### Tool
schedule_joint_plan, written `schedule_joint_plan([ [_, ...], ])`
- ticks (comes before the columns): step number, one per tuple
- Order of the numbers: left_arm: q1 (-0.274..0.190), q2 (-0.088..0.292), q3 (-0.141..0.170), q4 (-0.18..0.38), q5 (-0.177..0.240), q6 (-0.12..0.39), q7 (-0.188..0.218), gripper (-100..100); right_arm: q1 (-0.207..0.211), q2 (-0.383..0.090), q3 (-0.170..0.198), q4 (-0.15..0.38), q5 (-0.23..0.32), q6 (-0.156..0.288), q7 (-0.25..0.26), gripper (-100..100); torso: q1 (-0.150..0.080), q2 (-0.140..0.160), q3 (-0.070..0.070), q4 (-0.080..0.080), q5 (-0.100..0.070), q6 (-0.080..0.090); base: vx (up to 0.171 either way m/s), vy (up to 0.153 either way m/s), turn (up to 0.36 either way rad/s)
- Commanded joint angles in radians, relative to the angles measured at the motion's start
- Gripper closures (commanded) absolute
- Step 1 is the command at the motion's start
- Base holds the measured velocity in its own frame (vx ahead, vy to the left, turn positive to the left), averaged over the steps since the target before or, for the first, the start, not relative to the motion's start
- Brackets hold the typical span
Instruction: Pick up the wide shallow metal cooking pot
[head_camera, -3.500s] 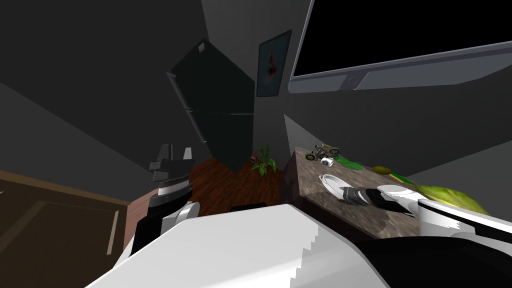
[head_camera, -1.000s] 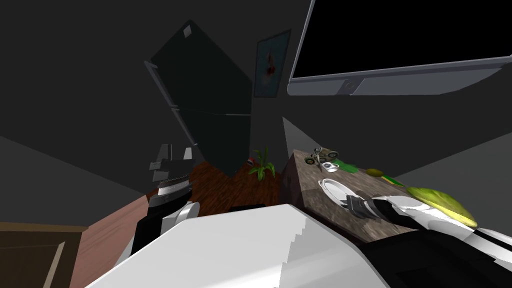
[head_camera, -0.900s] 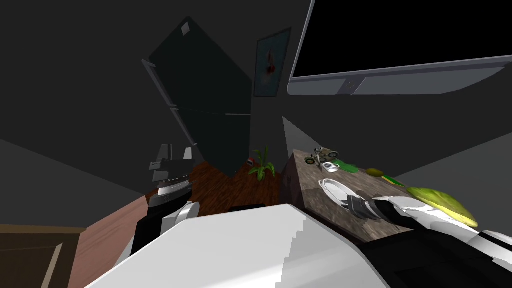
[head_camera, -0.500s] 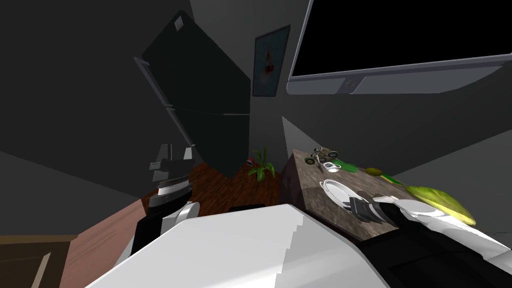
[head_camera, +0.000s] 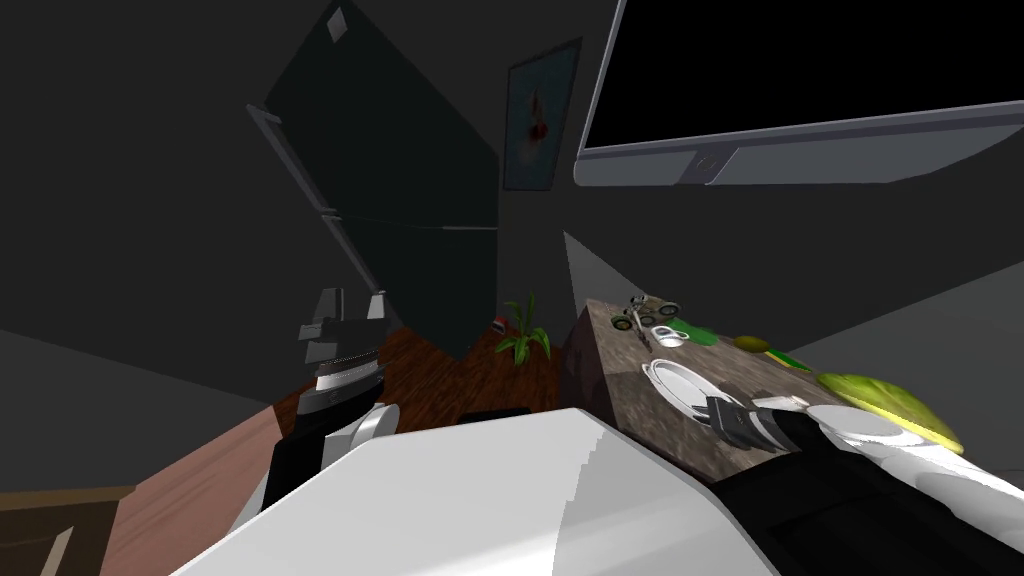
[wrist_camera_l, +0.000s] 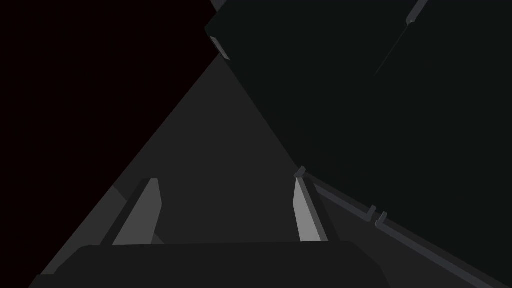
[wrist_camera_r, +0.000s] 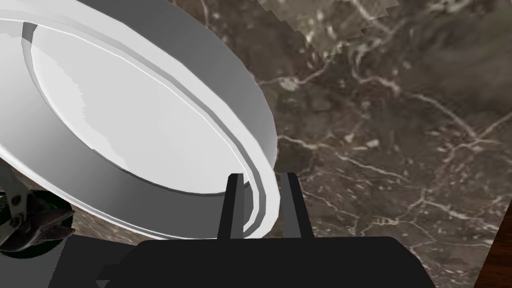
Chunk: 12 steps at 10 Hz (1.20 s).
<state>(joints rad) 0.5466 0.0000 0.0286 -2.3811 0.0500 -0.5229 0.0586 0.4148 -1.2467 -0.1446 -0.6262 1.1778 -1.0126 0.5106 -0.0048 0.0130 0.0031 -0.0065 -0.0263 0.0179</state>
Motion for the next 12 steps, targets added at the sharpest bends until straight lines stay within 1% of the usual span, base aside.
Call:
schedule_joint_plan([
  [1, 0.0, 0.0, 0.0, 0.0, 0.0, 0.0, 0.0, 0, 0.04, 0.017, -0.05, -0.008, 0.05, -0.029, 0.022, 100, 0.0, 0.0, 0.0, 0.0, 0.0, 0.0, 0.068, 0.015, -0.06],
  [2, 0.0, 0.0, 0.0, 0.0, 0.0, 0.0, 0.0, 0, 0.04, 0.017, -0.076, -0.008, 0.066, -0.029, 0.022, 100, 0.001, -0.001, -0.001, -0.001, 0.0, 0.003, 0.085, 0.01, -0.09],
  [3, 0.0, 0.0, 0.0, 0.0, 0.0, 0.0, 0.0, 0, 0.04, 0.017, -0.109, -0.008, 0.066, -0.029, 0.022, 100, 0.001, -0.002, -0.001, -0.001, 0.001, 0.002, 0.035, 0.002, -0.021],
  [4, 0.0, 0.0, 0.0, 0.0, 0.0, 0.0, 0.0, 0, 0.04, 0.017, -0.119, -0.008, 0.066, -0.029, 0.022, 100, 0.001, -0.001, 0.0, 0.0, 0.002, 0.0, 0.003, -0.004, 0.028],
  [5, 0.0, 0.0, 0.0, 0.0, 0.0, 0.0, 0.0, 0, 0.095, 0.034, -0.159, -0.033, 0.115, -0.052, 0.034, 100, 0.002, 0.001, 0.001, 0.0, 0.002, 0.0, 0.068, 0.001, -0.068],
  [6, 0.0, 0.0, 0.0, 0.0, 0.0, 0.0, 0.0, 0, 0.095, 0.034, -0.193, -0.033, 0.129, -0.052, 0.034, 100, 0.003, 0.0, 0.0, 0.0, 0.002, 0.003, 0.081, 0.008, -0.082],
  [7, 0.0, 0.0, 0.0, 0.0, 0.0, 0.0, 0.0, 0, 0.095, 0.034, -0.226, -0.033, 0.129, -0.052, 0.034, 100, 0.003, -0.001, 0.0, 0.0, 0.003, 0.002, 0.035, 0.008, -0.013],
  [8, 0.0, 0.0, 0.0, 0.0, 0.0, 0.0, 0.0, 0, 0.15, 0.051, -0.259, -0.058, 0.173, -0.075, 0.046, 100, 0.004, 0.0, 0.0, 0.0, 0.004, 0.001, 0.077, 0.01, -0.064],
  [9, 0.0, 0.0, 0.0, 0.0, 0.0, 0.0, 0.0, 0, 0.15, 0.051, -0.289, -0.058, 0.191, -0.075, 0.046, 100, 0.005, -0.001, 0.0, 0.0, 0.004, 0.003, 0.078, 0.018, -0.074],
  [10, 0.0, 0.0, 0.0, 0.0, 0.0, 0.0, 0.0, 0, 0.15, 0.051, -0.319, -0.058, 0.191, -0.075, 0.046, 100, 0.006, -0.001, 0.0, 0.0, 0.005, 0.002, 0.037, 0.011, -0.007],
  [11, 0.0, 0.0, 0.0, 0.0, 0.0, 0.0, 0.0, 0, 0.15, 0.051, -0.337, -0.058, 0.191, -0.075, 0.046, 100, 0.006, 0.0, 0.0, 0.001, 0.006, 0.0, 0.008, 0.0, 0.022],
  [12, 0.0, 0.0, 0.0, 0.0, 0.0, 0.0, 0.0, 0, 0.15, 0.055, -0.321, -0.063, 0.192, -0.072, 0.042, 100, 0.006, 0.001, 0.001, 0.001, 0.007, 0.0, 0.002, -0.003, 0.014],
])
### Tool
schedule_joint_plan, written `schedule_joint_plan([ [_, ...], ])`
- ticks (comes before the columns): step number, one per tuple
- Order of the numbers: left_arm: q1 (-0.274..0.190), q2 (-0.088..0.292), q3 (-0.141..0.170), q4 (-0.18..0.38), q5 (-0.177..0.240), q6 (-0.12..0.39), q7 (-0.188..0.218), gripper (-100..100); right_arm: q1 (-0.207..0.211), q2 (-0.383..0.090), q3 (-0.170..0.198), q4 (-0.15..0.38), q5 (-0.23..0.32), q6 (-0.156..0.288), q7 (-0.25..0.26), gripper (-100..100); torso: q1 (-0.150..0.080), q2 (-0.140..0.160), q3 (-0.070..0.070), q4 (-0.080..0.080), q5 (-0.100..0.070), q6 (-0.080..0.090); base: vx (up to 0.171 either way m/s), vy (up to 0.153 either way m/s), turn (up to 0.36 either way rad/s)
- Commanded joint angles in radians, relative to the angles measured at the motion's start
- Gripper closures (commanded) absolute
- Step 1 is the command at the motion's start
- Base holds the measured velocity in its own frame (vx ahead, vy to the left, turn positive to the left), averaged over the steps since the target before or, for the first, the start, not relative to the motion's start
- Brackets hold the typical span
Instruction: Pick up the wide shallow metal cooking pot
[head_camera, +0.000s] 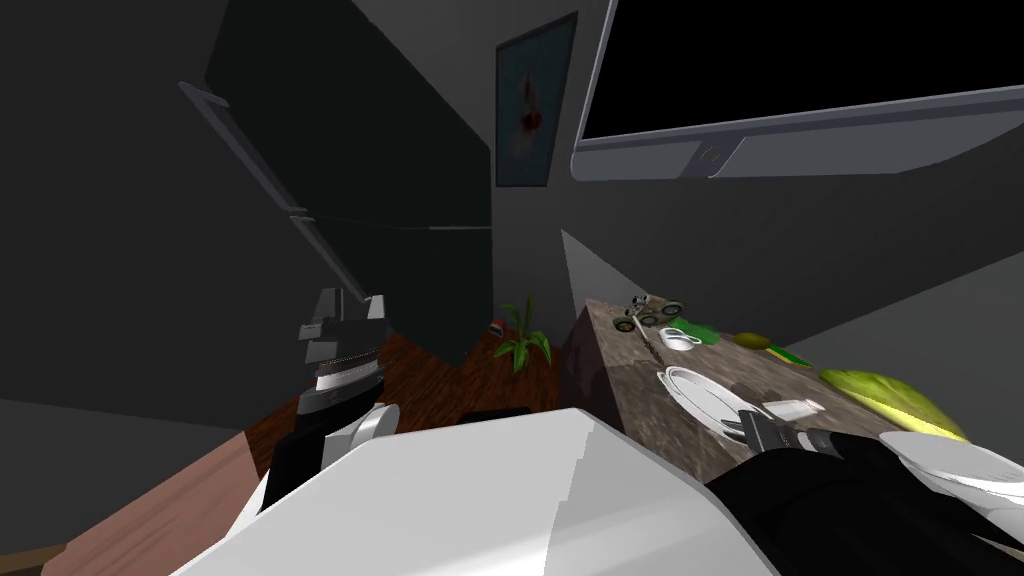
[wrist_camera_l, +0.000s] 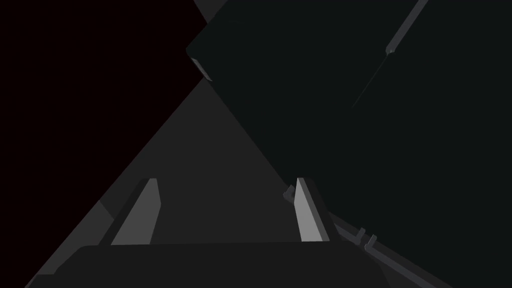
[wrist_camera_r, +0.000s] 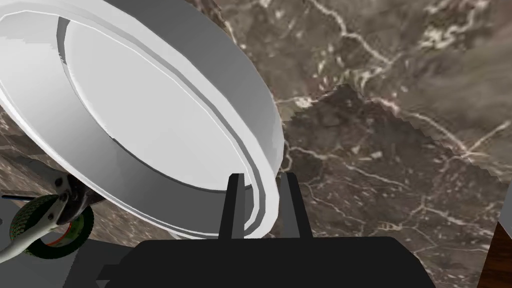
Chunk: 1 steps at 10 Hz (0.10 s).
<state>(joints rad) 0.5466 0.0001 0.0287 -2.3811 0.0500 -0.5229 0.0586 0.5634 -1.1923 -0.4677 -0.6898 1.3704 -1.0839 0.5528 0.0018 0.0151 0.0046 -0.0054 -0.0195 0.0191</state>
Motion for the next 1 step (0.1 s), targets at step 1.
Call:
schedule_joint_plan([
  [1, 0.0, 0.0, 0.0, 0.0, 0.0, 0.0, 0.0, 0, 0.0, 0.0, 0.0, 0.0, 0.0, 0.0, 0.0, 0, 0.0, 0.0, 0.0, 0.0, 0.0, 0.0, 0.0, 0.0, 0.0],
])
